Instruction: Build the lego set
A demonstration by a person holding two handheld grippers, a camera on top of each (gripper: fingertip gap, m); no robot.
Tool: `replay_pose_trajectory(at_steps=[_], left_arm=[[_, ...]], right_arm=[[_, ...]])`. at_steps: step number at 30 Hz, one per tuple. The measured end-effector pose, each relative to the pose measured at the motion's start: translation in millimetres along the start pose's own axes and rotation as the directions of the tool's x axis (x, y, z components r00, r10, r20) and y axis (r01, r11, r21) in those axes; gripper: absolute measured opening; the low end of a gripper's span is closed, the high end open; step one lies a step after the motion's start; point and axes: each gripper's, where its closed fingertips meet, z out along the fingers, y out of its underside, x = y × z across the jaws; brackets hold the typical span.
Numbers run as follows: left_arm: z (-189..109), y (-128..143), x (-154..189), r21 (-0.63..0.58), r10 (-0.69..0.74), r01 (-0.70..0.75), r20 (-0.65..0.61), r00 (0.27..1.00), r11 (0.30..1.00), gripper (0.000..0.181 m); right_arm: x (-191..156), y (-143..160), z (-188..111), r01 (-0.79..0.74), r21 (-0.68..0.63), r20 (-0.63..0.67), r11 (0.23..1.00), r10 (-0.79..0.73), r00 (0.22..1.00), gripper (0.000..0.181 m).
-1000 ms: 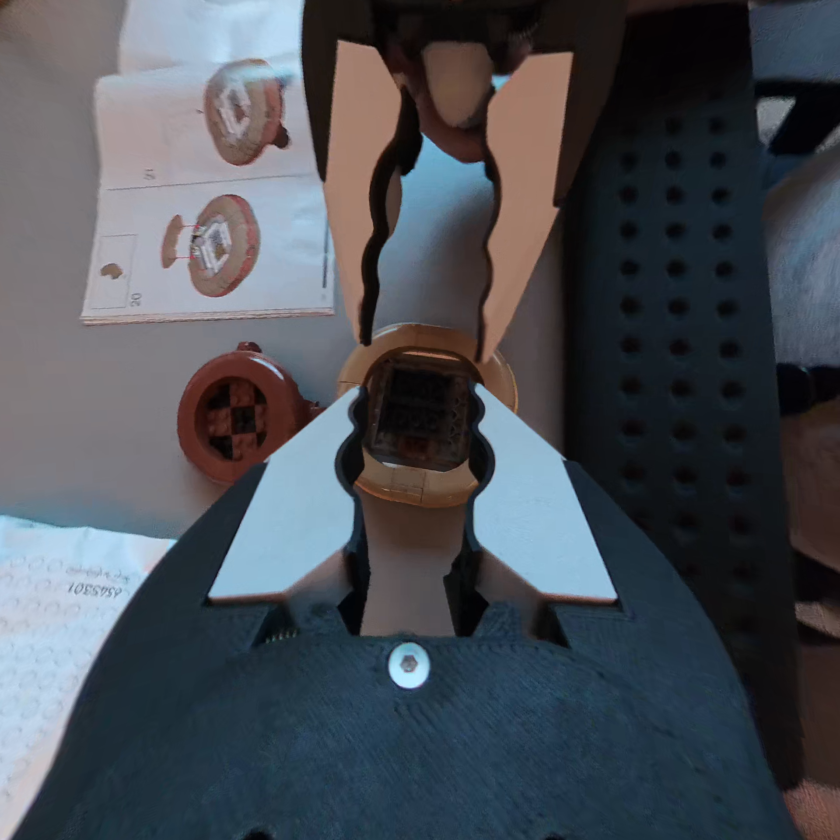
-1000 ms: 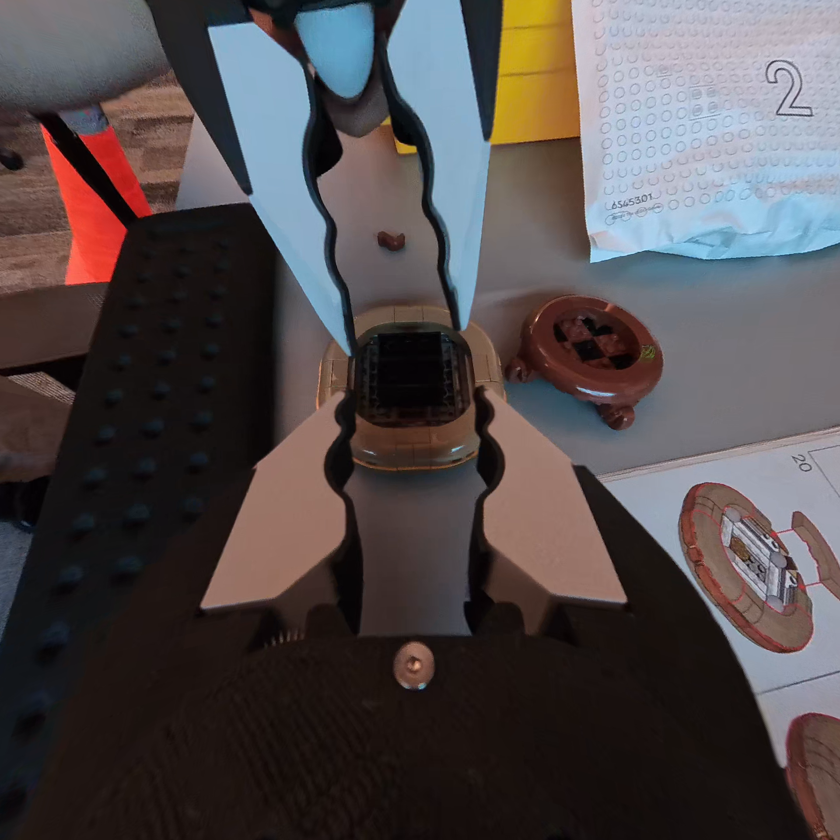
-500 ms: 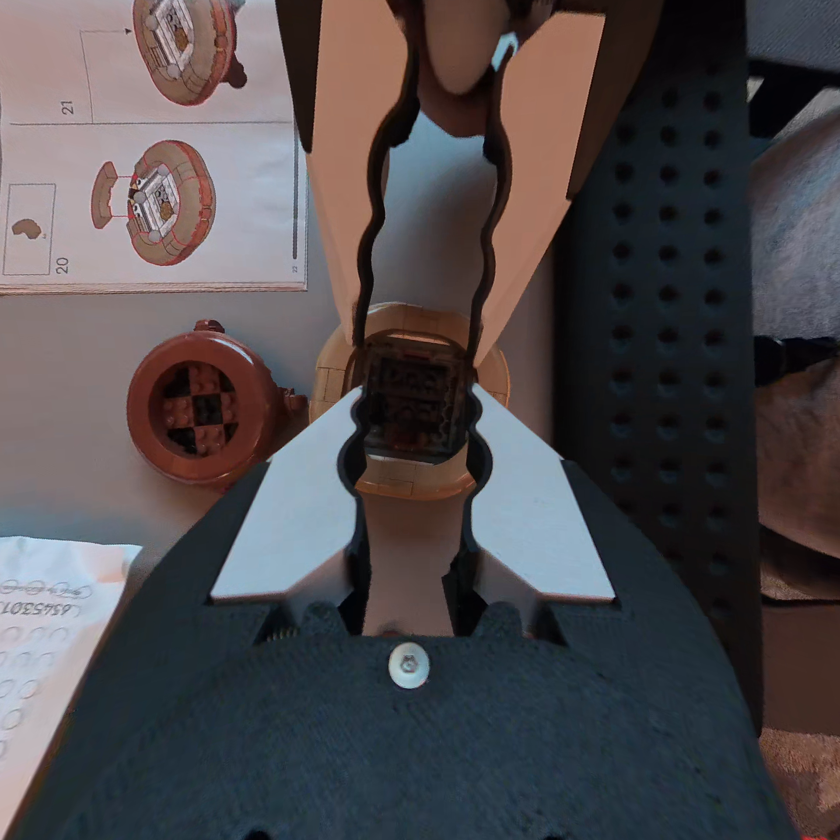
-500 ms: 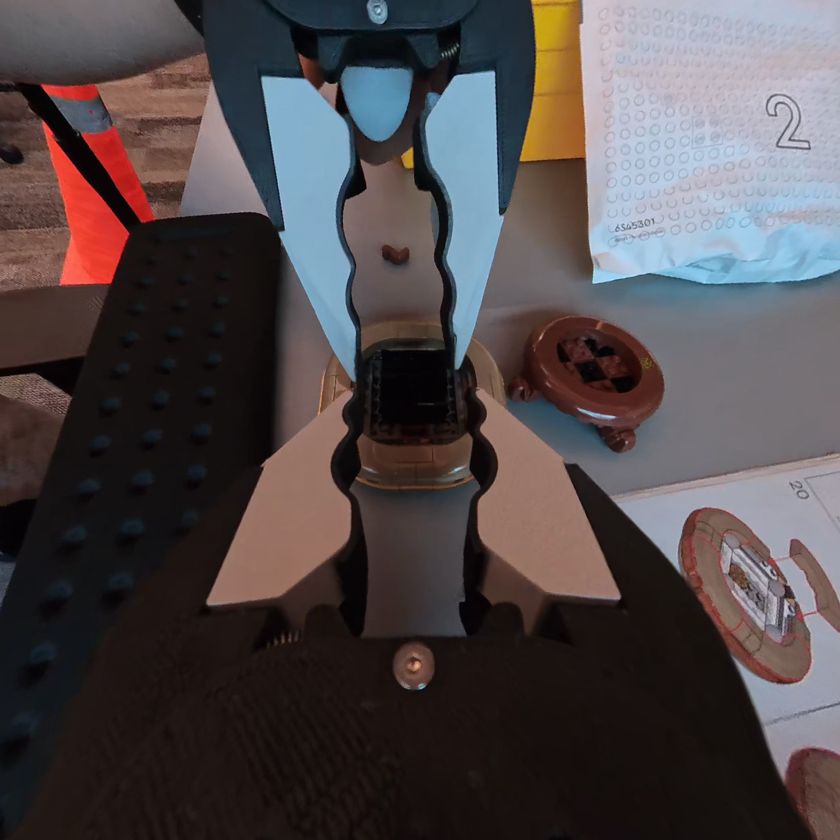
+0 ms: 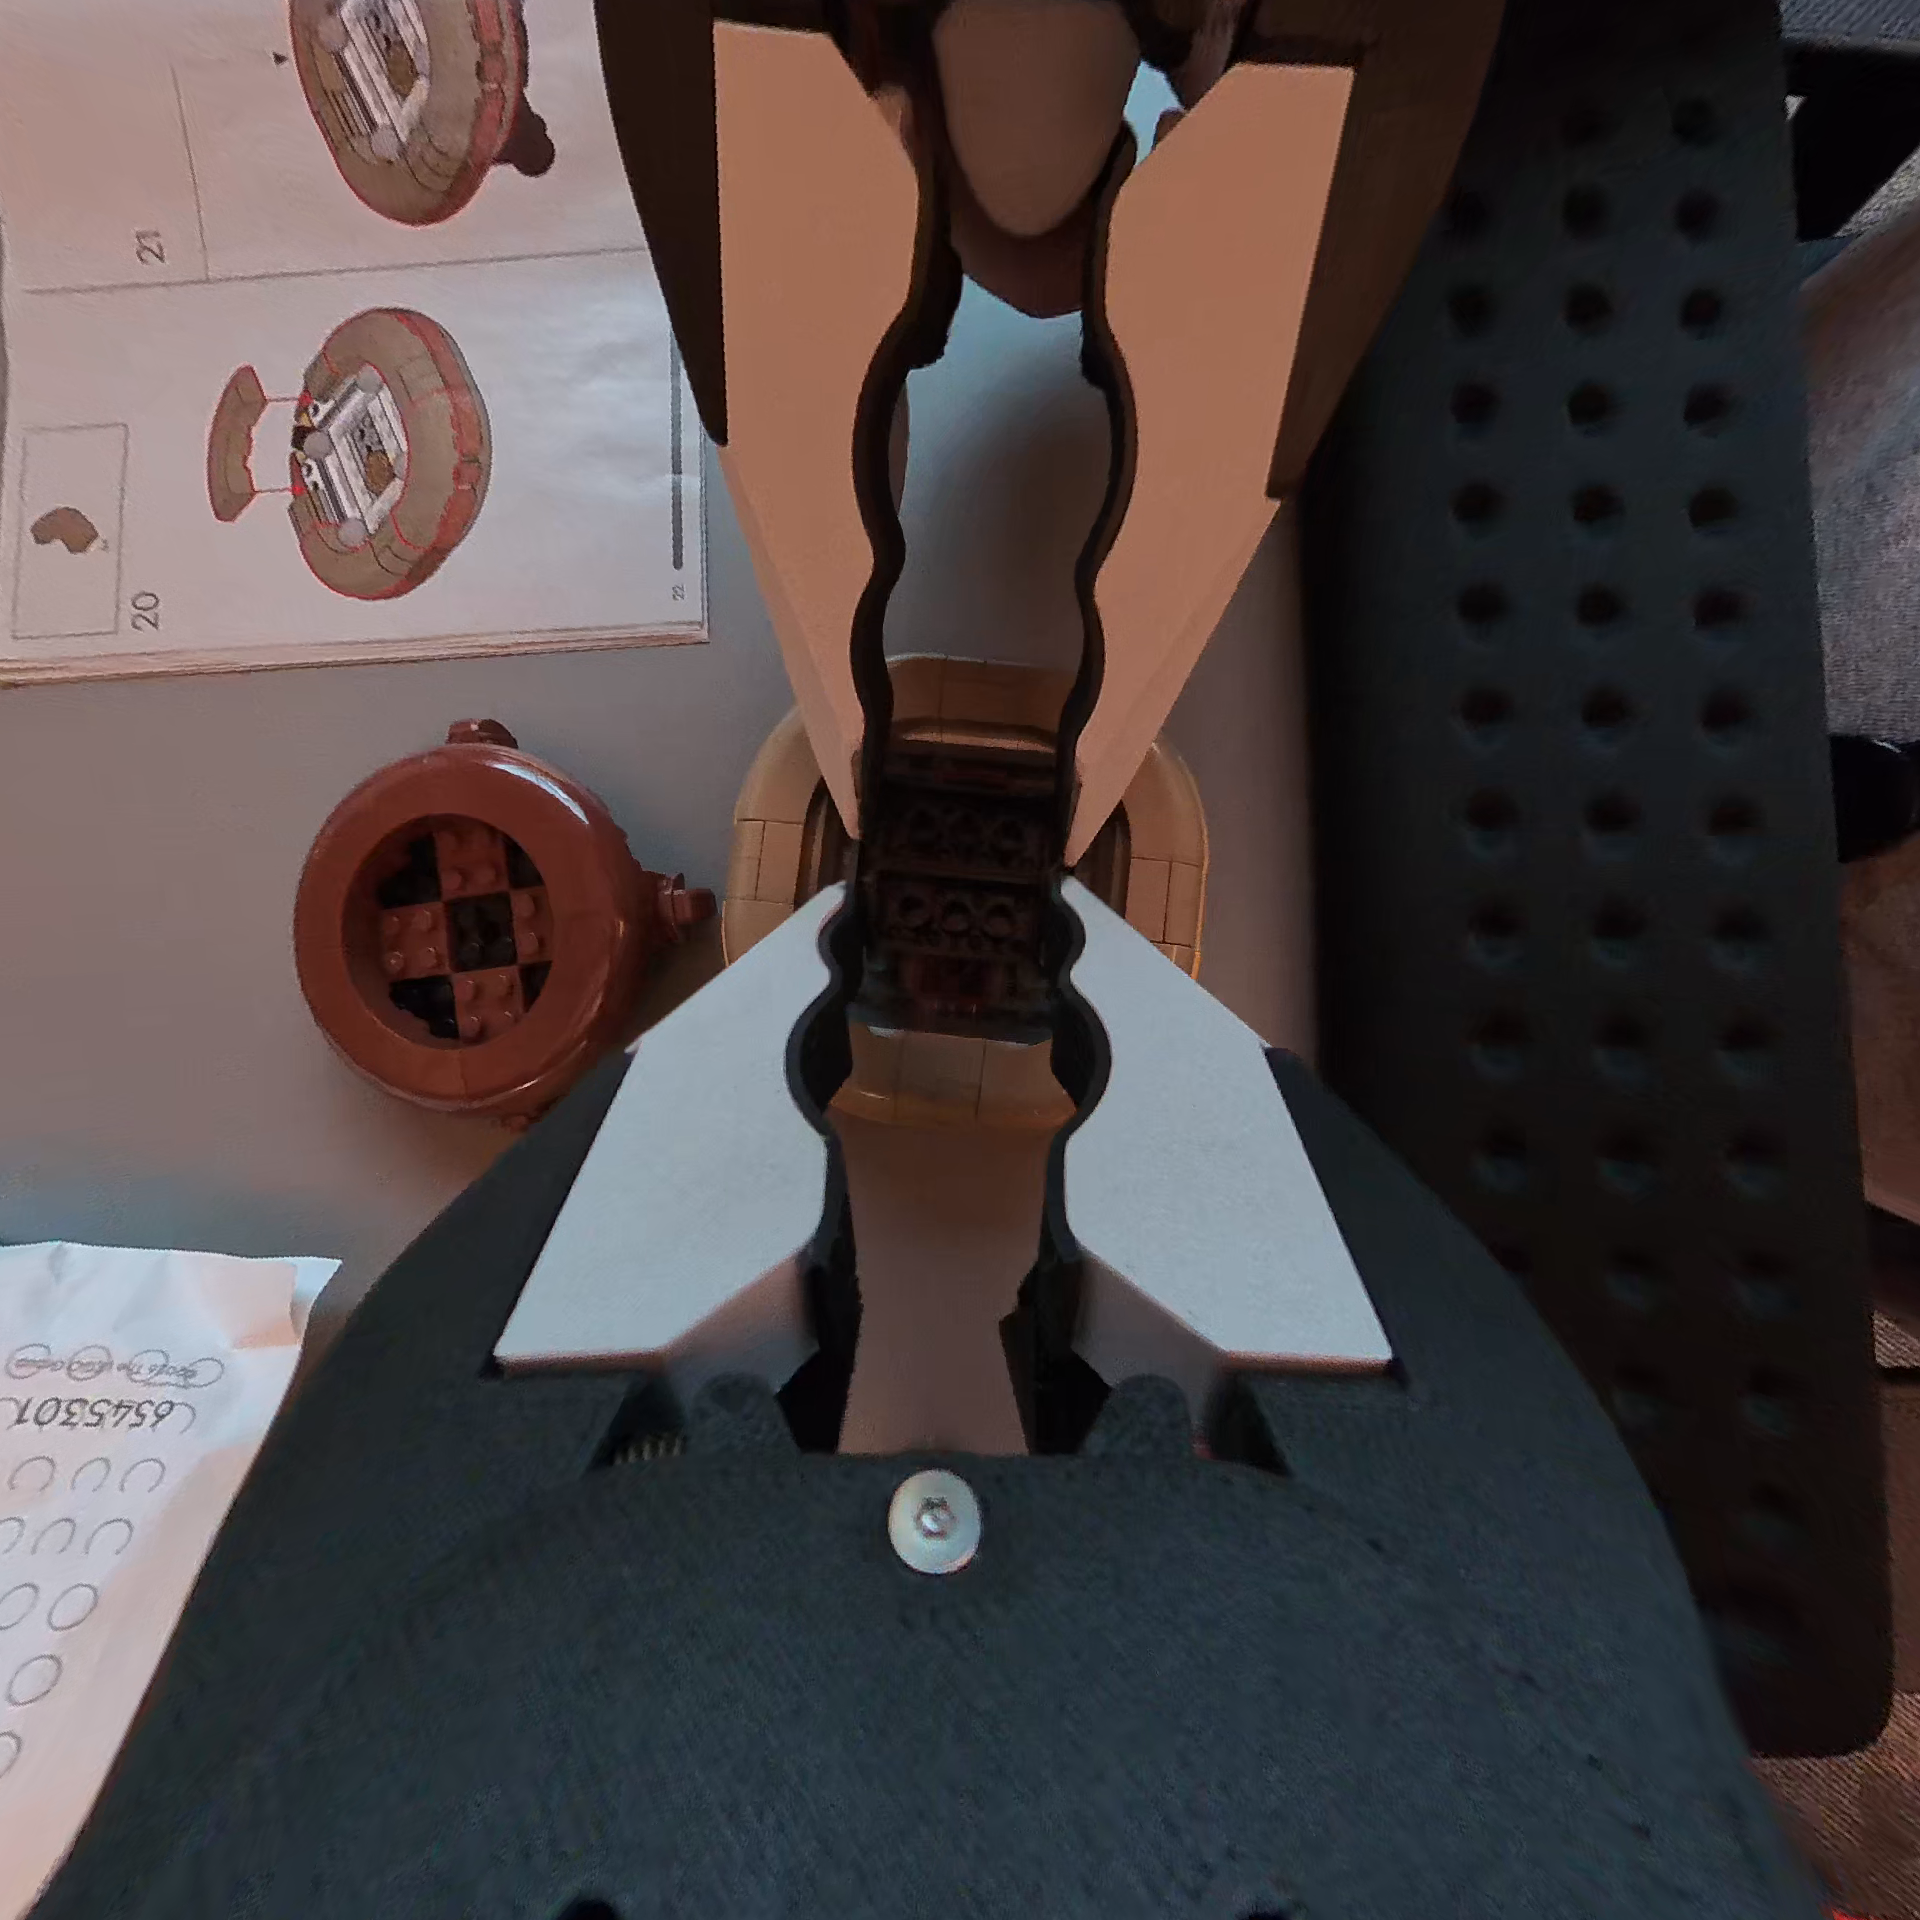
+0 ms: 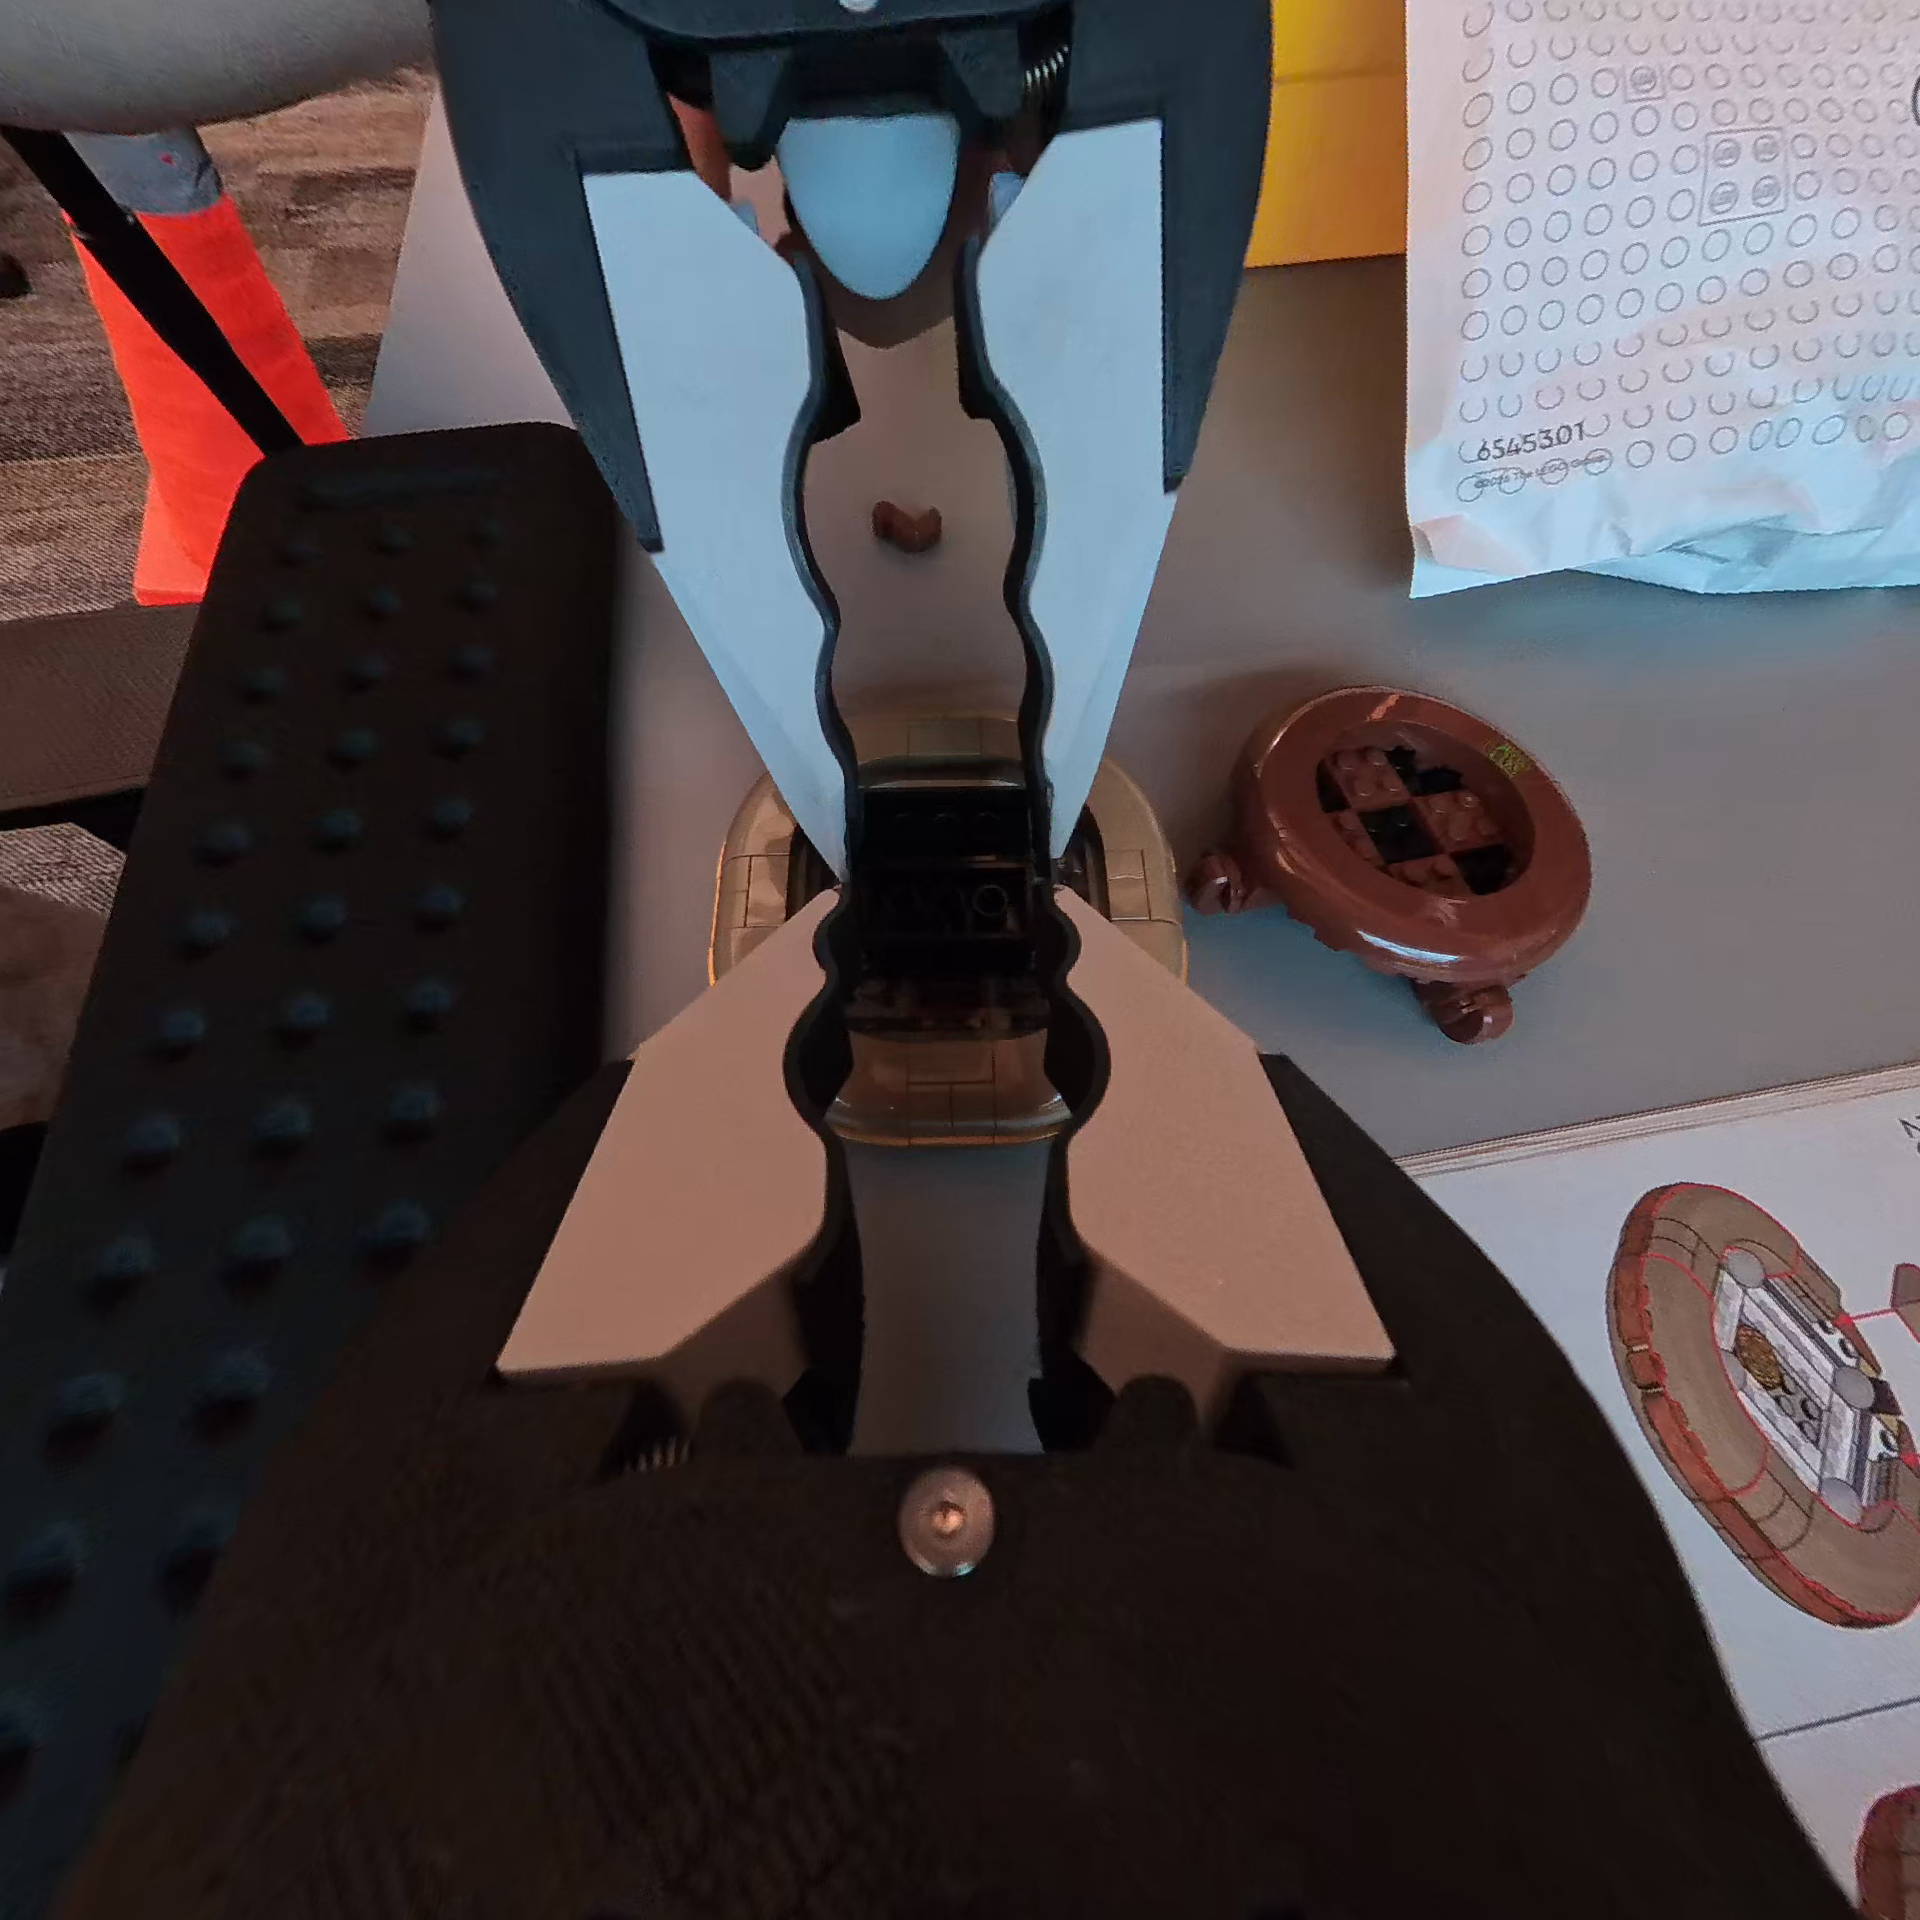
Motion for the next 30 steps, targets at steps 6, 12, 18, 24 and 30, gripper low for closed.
replay_pose_trajectory(at_steps=[6,12,18,24,30], left_arm=[[0,0,1,0.016,0.019,-0.019,-0.009,1.000,1.000,0.032],[0,0,2,-0.001,0.040,-0.040,0.006,0.999,0.999,0.032],[0,0,5,0.009,0.039,-0.039,-0.013,0.999,0.999,0.032],[0,-1,4,0.005,0.025,-0.025,-0.003,1.000,1.000,0.032],[-2,-1,3,0.050,-0.013,0.014,-0.005,1.000,0.999,0.032]], right_arm=[[0,1,0,-0.011,-0.011,0.007,1.000,0.011,1.000,0.032],[-1,1,-1,-0.118,-0.013,0.077,0.993,0.119,0.990,0.031],[-4,-3,-4,-0.212,0.008,0.173,0.977,0.207,0.963,0.031],[12,-5,-13,-0.174,0.065,0.085,0.983,0.168,0.982,0.031],[31,14,-39,-0.125,0.027,-0.002,0.992,0.125,0.992,0.032]])
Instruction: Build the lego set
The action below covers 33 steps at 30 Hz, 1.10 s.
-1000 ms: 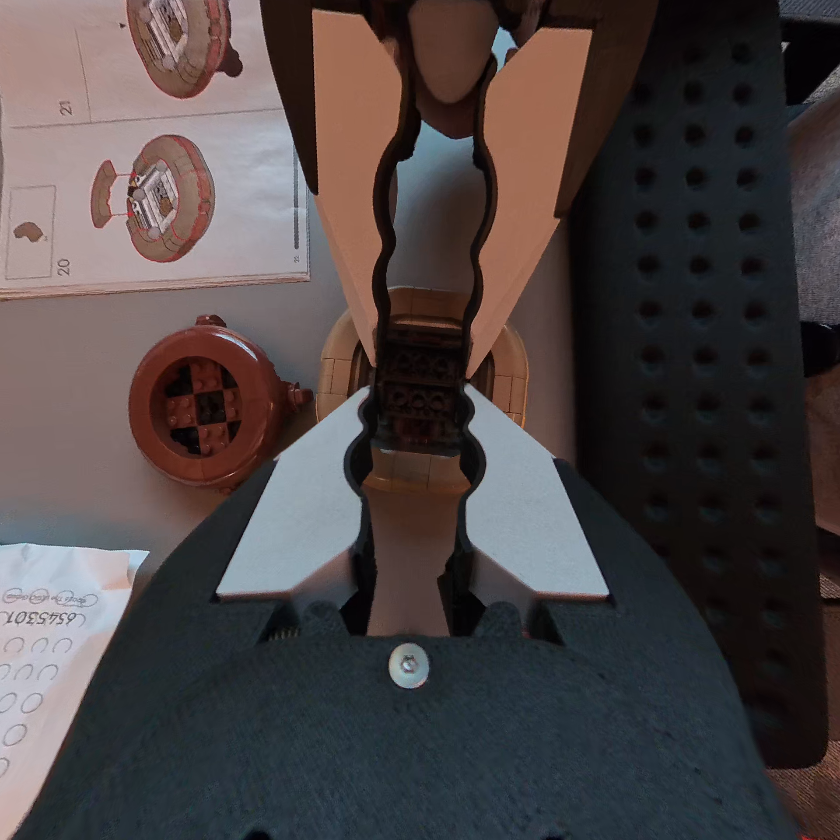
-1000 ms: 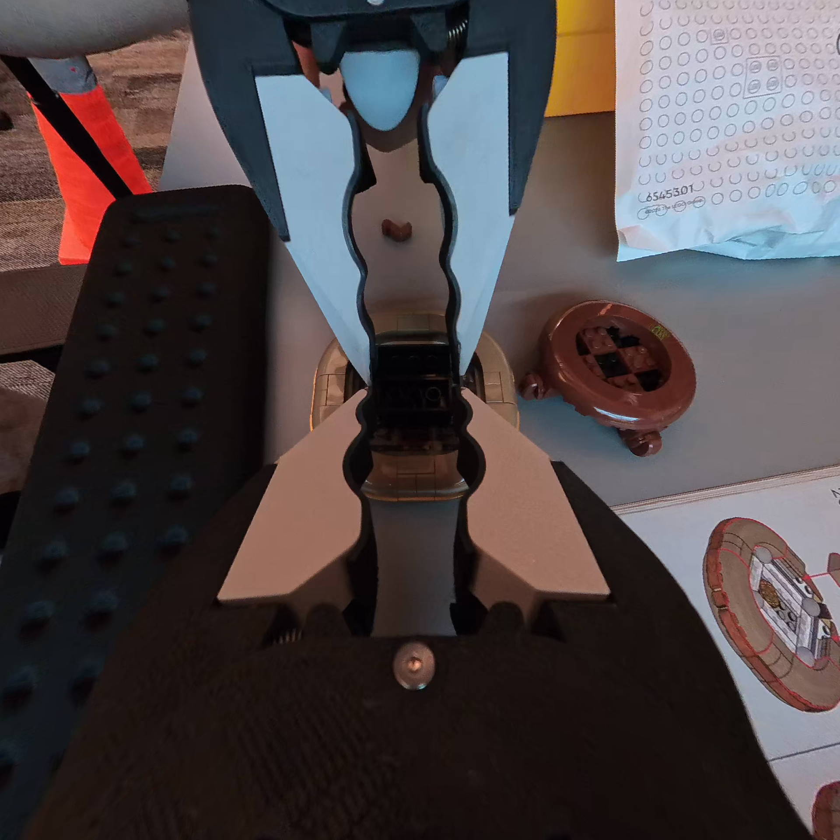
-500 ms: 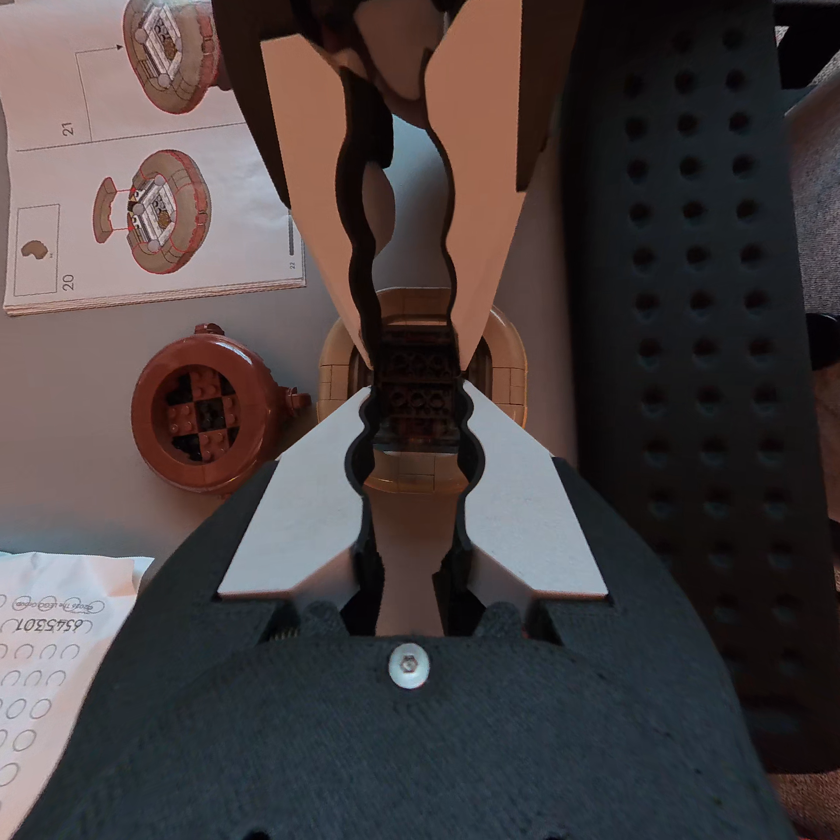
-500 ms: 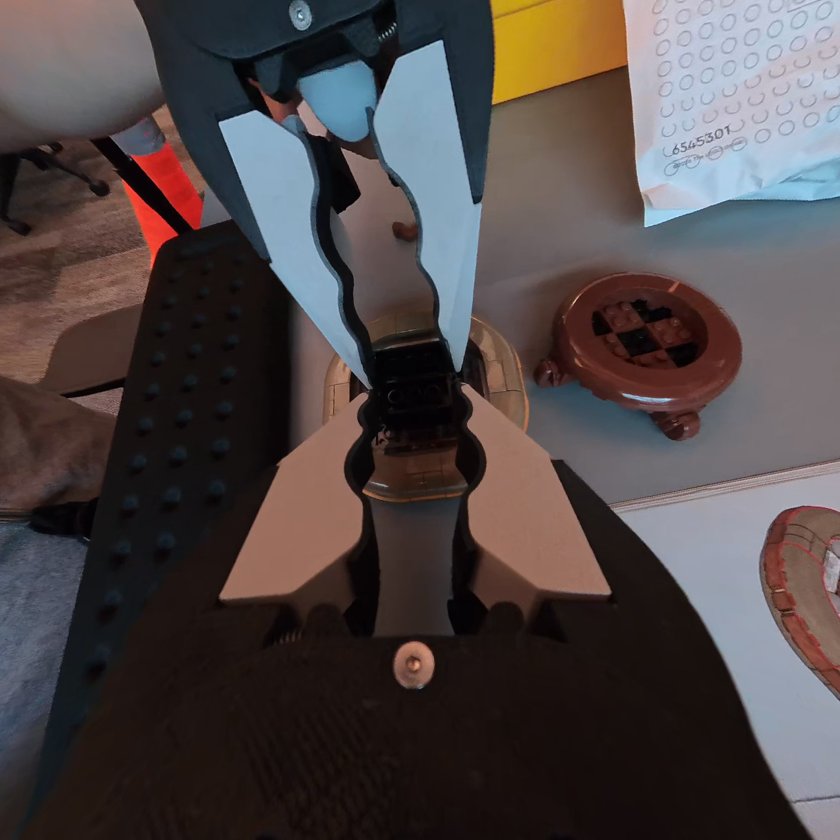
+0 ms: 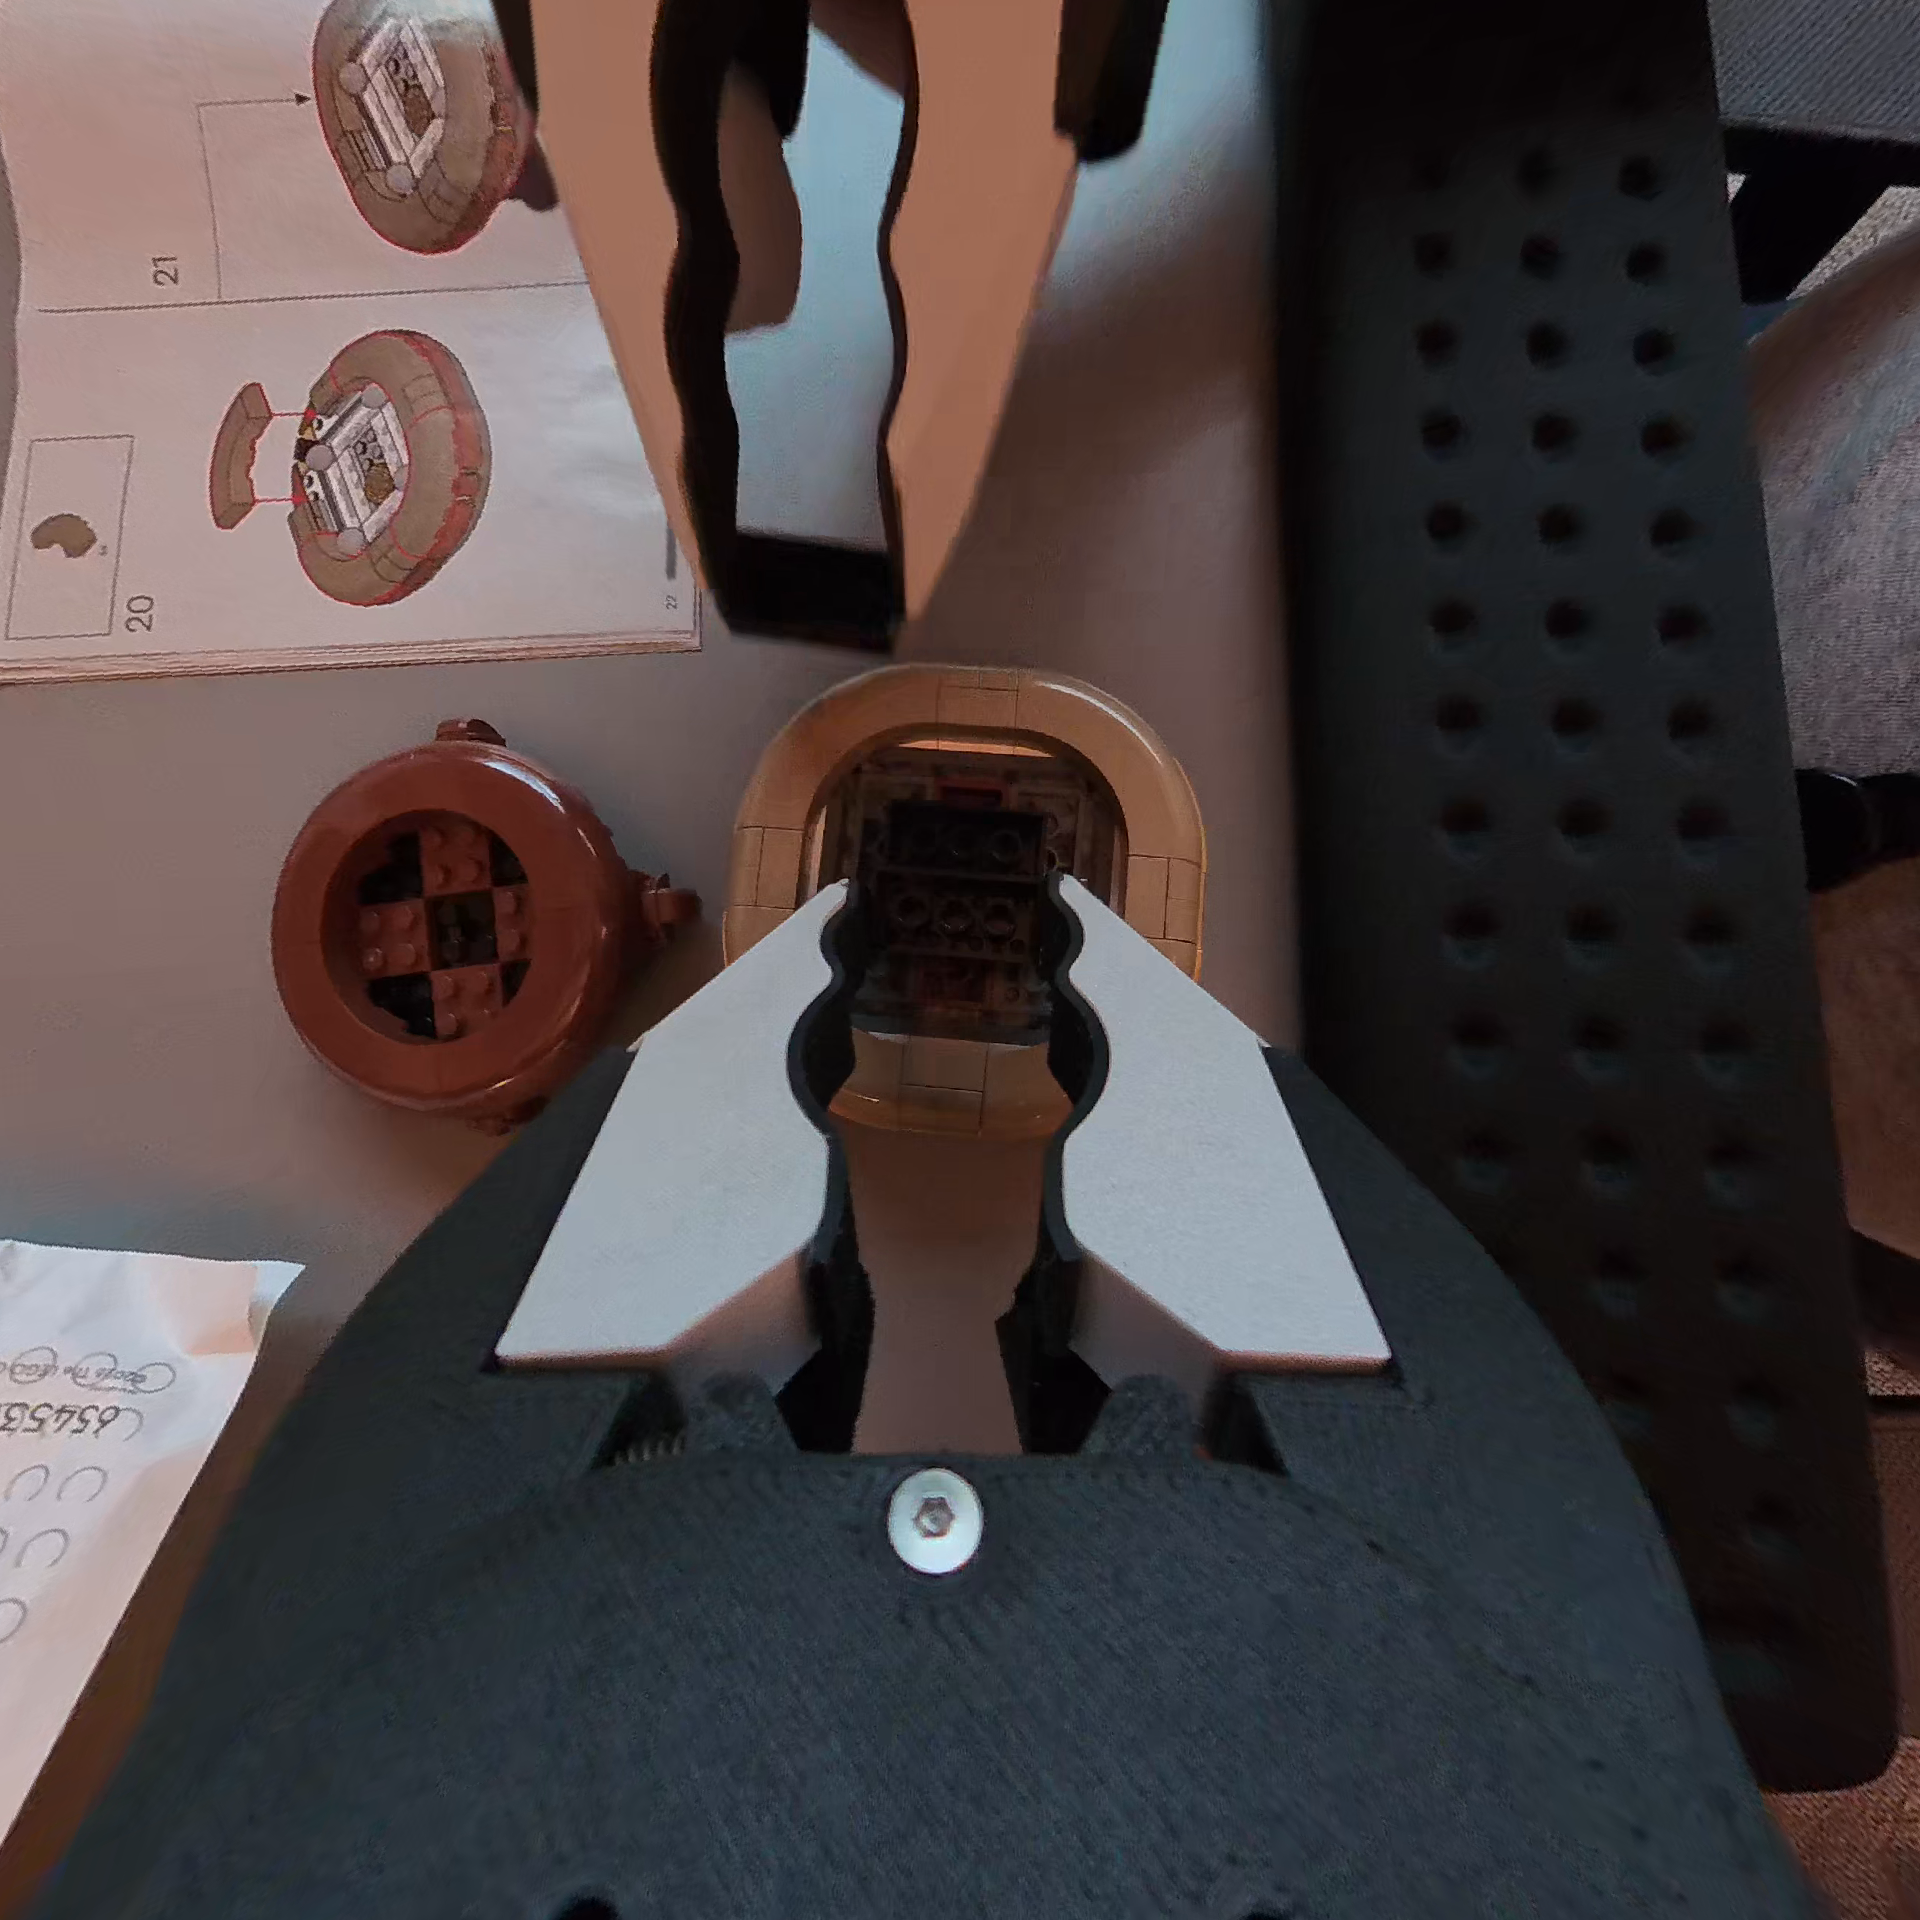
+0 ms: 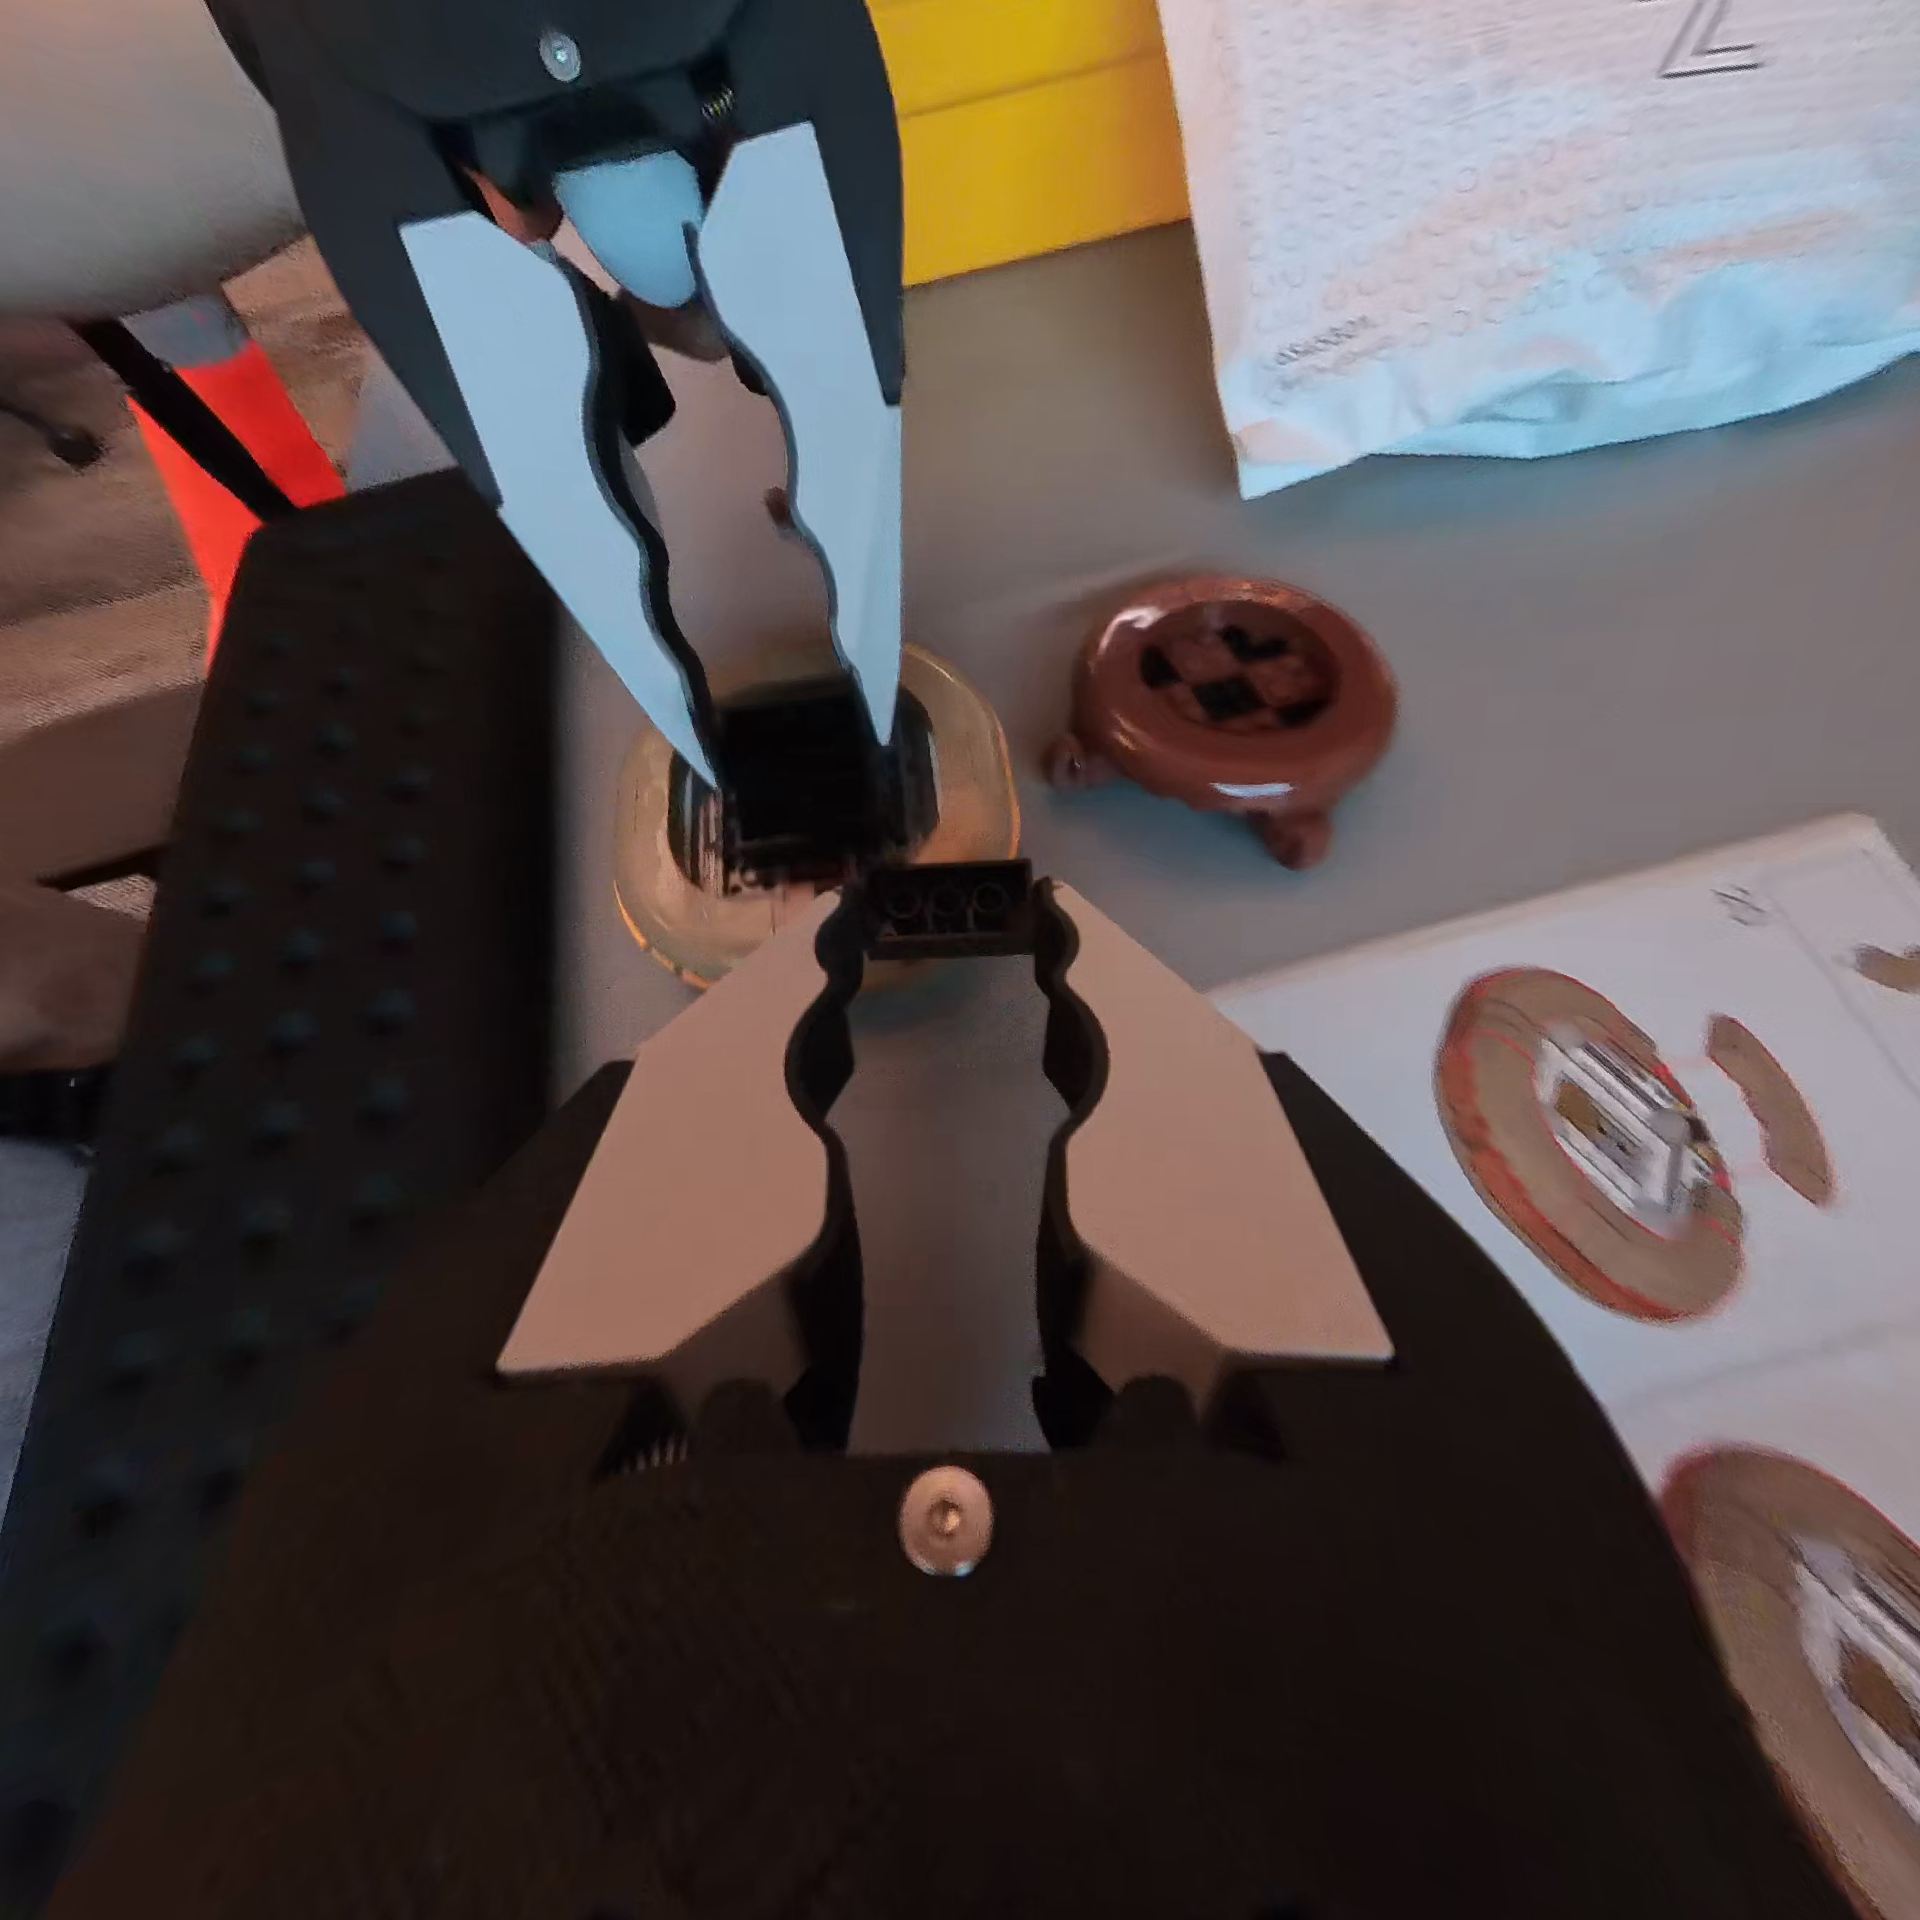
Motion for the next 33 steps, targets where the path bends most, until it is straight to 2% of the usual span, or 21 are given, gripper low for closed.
replay_pose_trajectory(at_steps=[4,7,10,15,18,21,22,25,29,33], left_arm=[[0,0,0,-0.032,0.007,-0.007,0.013,1.000,0.999,0.032],[0,0,4,-0.051,0.004,-0.005,-0.018,1.000,0.999,0.039],[1,0,5,-0.068,-0.003,0.001,-0.039,0.999,0.998,0.043],[-1,-3,1,-0.063,0.010,-0.011,-0.023,1.000,0.998,0.032],[-2,-1,0,-0.079,0.023,-0.024,-0.018,1.000,0.997,0.032],[-1,3,0,-0.113,0.047,-0.047,-0.006,0.999,0.992,0.032],[0,4,0,-0.124,0.052,-0.052,-0.005,0.999,0.991,0.032],[1,3,-1,-0.125,0.042,-0.043,-0.010,0.999,0.991,0.032],[2,2,-1,-0.121,0.033,-0.034,-0.011,0.999,0.992,0.032],[3,1,-1,-0.116,0.023,-0.024,-0.012,1.000,0.993,0.032]], right_arm=[[4,25,-17,-0.015,-0.084,0.011,0.996,0.016,1.000,0.032],[5,37,-13,0.036,-0.143,0.011,0.989,-0.034,0.999,0.032],[3,44,-9,0.026,-0.168,0.034,0.985,-0.021,0.999,0.032],[5,56,-5,0.037,-0.212,0.034,0.976,-0.030,0.999,0.041],[3,43,-6,0.049,-0.159,0.021,0.986,-0.046,0.999,0.057],[-20,-8,-2,0.089,0.065,0.035,0.994,-0.091,0.995,0.054],[-30,-18,4,0.092,0.095,0.057,0.991,-0.097,0.994,0.050],[-30,-9,26,0.124,-0.011,0.016,0.992,-0.124,0.992,0.049],[-33,-3,39,0.057,-0.046,0.066,0.997,-0.054,0.996,0.039],[-36,-1,43,0.077,-0.060,0.082,0.995,-0.072,0.994,0.038]])
